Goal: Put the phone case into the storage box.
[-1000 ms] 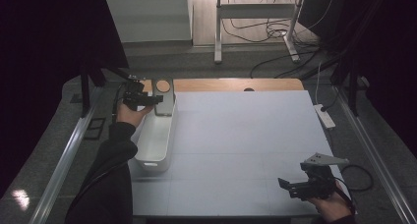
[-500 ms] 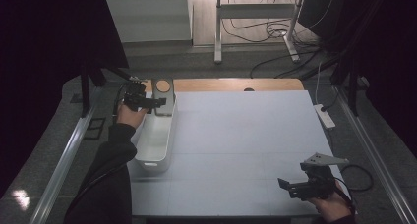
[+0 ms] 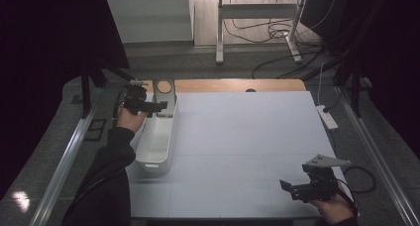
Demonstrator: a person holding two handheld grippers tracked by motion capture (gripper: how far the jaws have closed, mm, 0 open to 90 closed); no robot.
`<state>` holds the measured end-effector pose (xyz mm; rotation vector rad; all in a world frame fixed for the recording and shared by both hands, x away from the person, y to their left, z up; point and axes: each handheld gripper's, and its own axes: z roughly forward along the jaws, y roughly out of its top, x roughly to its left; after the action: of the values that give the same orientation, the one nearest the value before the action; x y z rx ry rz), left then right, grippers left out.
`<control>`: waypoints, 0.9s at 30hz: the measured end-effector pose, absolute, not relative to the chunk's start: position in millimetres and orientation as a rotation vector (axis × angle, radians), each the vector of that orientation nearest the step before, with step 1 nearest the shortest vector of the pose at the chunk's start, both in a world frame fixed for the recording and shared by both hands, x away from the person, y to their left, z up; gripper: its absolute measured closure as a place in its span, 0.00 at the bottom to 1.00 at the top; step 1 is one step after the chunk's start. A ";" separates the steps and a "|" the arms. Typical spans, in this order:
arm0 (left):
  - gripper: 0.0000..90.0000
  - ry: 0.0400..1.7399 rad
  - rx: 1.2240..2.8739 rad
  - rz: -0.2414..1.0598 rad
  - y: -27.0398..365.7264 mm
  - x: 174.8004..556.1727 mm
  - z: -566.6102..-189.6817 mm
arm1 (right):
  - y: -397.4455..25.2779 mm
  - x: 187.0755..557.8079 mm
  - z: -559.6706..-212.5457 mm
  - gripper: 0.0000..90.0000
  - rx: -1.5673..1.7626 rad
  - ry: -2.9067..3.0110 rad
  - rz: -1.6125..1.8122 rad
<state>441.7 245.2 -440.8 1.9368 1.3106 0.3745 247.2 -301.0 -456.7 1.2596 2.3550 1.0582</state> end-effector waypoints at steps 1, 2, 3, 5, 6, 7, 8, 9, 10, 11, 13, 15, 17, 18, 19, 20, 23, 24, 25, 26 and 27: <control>0.00 1.308 1.936 0.378 245.4 440.7 -440.4 | -301.0 247.2 -456.7 0.00 1.259 2.356 1.058; 0.00 1.305 1.937 0.378 245.7 439.7 -440.0 | -300.9 247.3 -456.8 0.00 1.258 2.356 1.058; 0.00 1.304 1.934 0.375 245.8 438.6 -439.8 | -300.9 247.3 -456.8 0.00 1.258 2.357 1.058; 0.00 1.295 1.929 0.370 246.5 436.3 -439.4 | -300.7 247.2 -456.8 0.00 1.256 2.358 1.058; 0.00 1.292 1.930 0.367 246.8 435.0 -439.5 | -300.7 247.2 -456.8 0.00 1.255 2.359 1.058; 0.00 1.290 1.931 0.366 246.9 434.1 -439.6 | -300.5 247.2 -456.8 0.00 1.256 2.359 1.058; 0.00 1.286 1.929 0.363 247.0 432.6 -439.9 | -300.4 247.2 -456.9 0.00 1.256 2.359 1.057; 0.00 1.284 1.930 0.359 247.1 431.5 -440.4 | -300.4 247.2 -456.8 0.00 1.256 2.360 1.057; 0.00 1.283 1.930 0.355 247.3 430.7 -440.9 | -300.5 247.2 -456.8 0.00 1.254 2.359 1.056; 0.00 1.279 1.928 0.350 247.6 429.5 -441.6 | -300.4 247.2 -456.8 0.00 1.255 2.359 1.056; 0.00 1.275 1.924 0.340 247.6 426.9 -443.1 | -300.4 247.3 -456.9 0.00 1.255 2.361 1.055; 0.00 1.271 1.927 0.344 247.4 423.9 -444.0 | -300.2 247.4 -456.9 0.00 1.255 2.363 1.053; 0.00 1.262 1.924 0.344 247.2 419.8 -445.0 | -300.1 247.4 -456.9 0.00 1.255 2.363 1.052; 0.00 1.259 1.926 0.345 247.0 418.1 -445.2 | -300.1 247.4 -456.9 0.00 1.256 2.363 1.053; 0.00 1.257 1.929 0.344 246.8 416.5 -445.5 | -300.1 247.4 -456.9 0.00 1.256 2.364 1.053; 0.00 1.255 1.933 0.346 246.7 415.1 -445.7 | -300.1 247.4 -456.8 0.00 1.257 2.365 1.050; 0.00 1.253 1.937 0.352 246.5 412.6 -446.0 | -299.9 247.7 -456.9 0.00 1.256 2.369 1.047; 0.00 1.253 1.939 0.354 246.3 411.1 -446.2 | -299.6 247.7 -457.0 0.01 1.254 2.371 1.044; 0.00 1.252 1.940 0.356 246.2 410.3 -446.3 | -299.2 247.7 -457.1 0.01 1.253 2.373 1.039; 0.00 1.251 1.941 0.358 245.8 409.6 -446.4 | -299.0 247.8 -457.2 0.01 1.255 2.372 1.041; 0.00 1.249 1.942 0.361 245.2 408.8 -446.6 | -299.2 247.9 -457.2 0.01 1.255 2.372 1.040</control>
<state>408.8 245.2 -446.6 1.9416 1.2488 0.3606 247.9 -299.2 -457.2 1.2555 2.3716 1.0401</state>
